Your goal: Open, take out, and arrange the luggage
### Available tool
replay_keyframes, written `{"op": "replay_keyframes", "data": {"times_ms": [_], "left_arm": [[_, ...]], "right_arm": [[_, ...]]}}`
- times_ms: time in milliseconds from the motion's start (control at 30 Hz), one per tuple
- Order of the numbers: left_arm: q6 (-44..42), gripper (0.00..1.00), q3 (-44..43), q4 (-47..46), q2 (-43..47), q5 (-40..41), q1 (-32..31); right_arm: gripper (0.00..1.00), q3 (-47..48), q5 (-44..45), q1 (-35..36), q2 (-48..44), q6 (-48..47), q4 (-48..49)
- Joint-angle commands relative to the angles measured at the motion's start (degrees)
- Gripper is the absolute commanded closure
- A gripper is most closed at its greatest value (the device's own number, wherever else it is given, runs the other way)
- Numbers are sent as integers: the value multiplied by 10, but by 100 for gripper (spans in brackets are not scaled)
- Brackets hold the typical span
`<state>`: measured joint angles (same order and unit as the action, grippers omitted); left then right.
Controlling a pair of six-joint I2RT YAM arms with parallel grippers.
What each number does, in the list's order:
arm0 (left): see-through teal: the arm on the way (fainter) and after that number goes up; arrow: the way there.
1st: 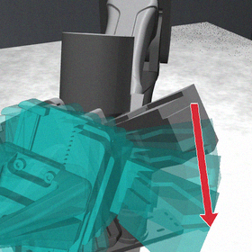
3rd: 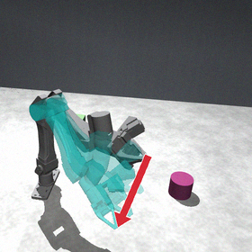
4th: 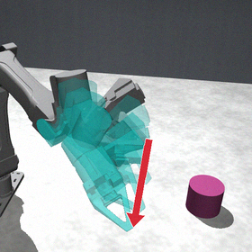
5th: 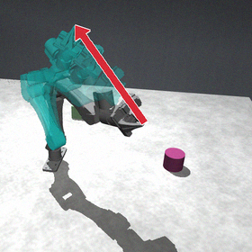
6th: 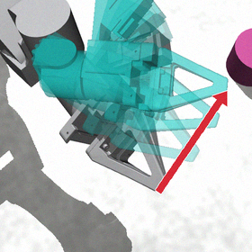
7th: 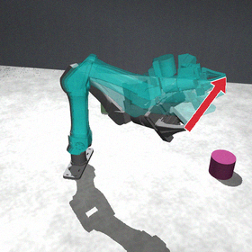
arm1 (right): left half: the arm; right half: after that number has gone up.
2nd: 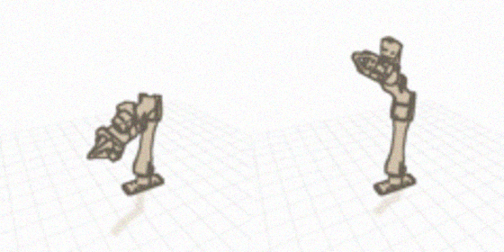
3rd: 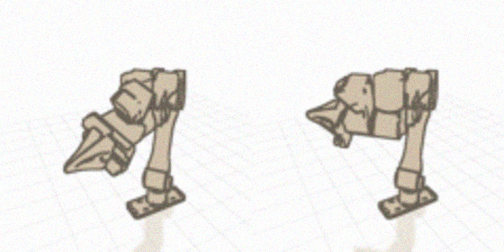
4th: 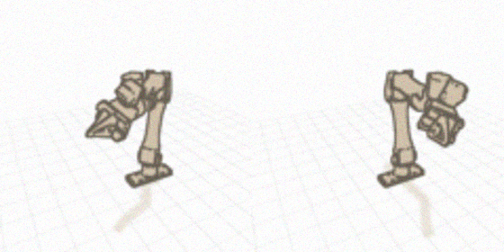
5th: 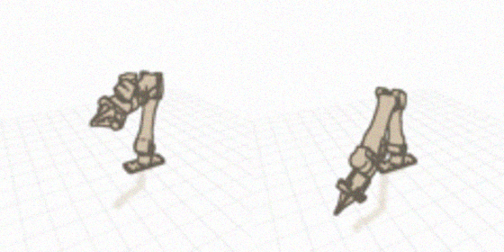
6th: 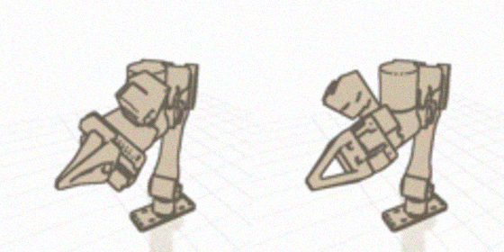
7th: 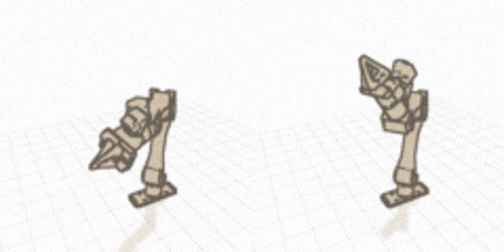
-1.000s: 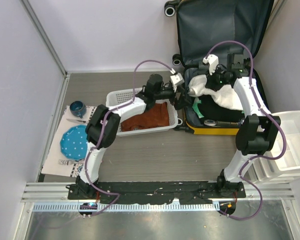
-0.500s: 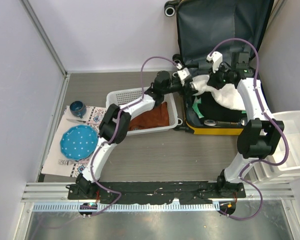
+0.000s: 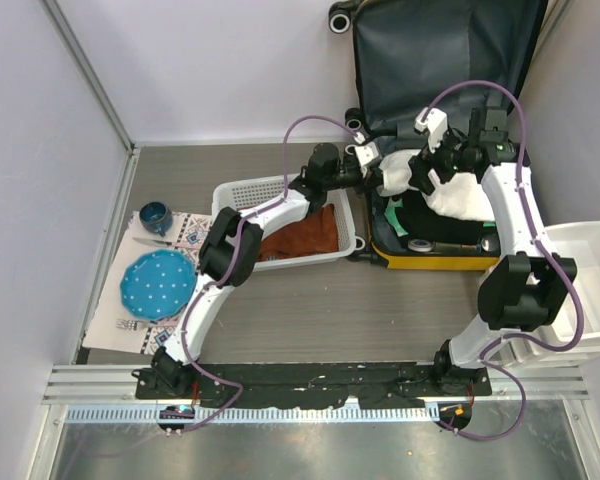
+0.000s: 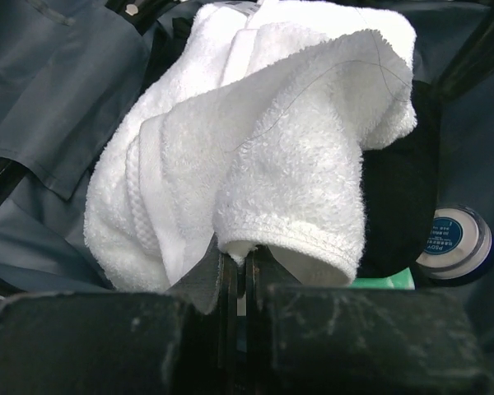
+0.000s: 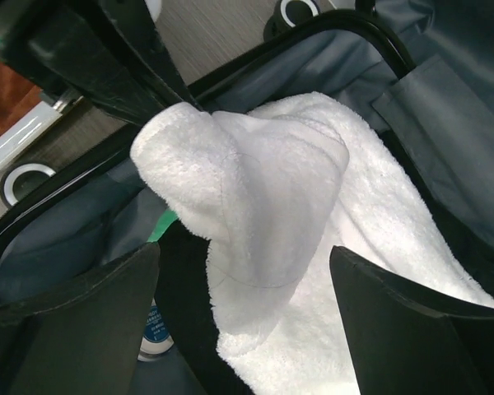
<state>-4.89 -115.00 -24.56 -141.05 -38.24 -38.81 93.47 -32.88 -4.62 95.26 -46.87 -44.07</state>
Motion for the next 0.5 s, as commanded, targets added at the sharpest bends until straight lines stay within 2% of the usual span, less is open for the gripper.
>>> {"op": "replay_keyframes", "data": {"times_ms": [0, 200, 467], "left_arm": [[-25, 100, 1, -27, 48, -30, 3], [-28, 100, -9, -27, 51, -29, 2], [-17, 100, 6, -51, 59, -48, 2]], "right_arm": [[9, -11, -39, 16, -37, -70, -3], [9, -22, -13, 73, -27, -181, -30], [12, -6, 2, 78, 21, -224, 0]]}}
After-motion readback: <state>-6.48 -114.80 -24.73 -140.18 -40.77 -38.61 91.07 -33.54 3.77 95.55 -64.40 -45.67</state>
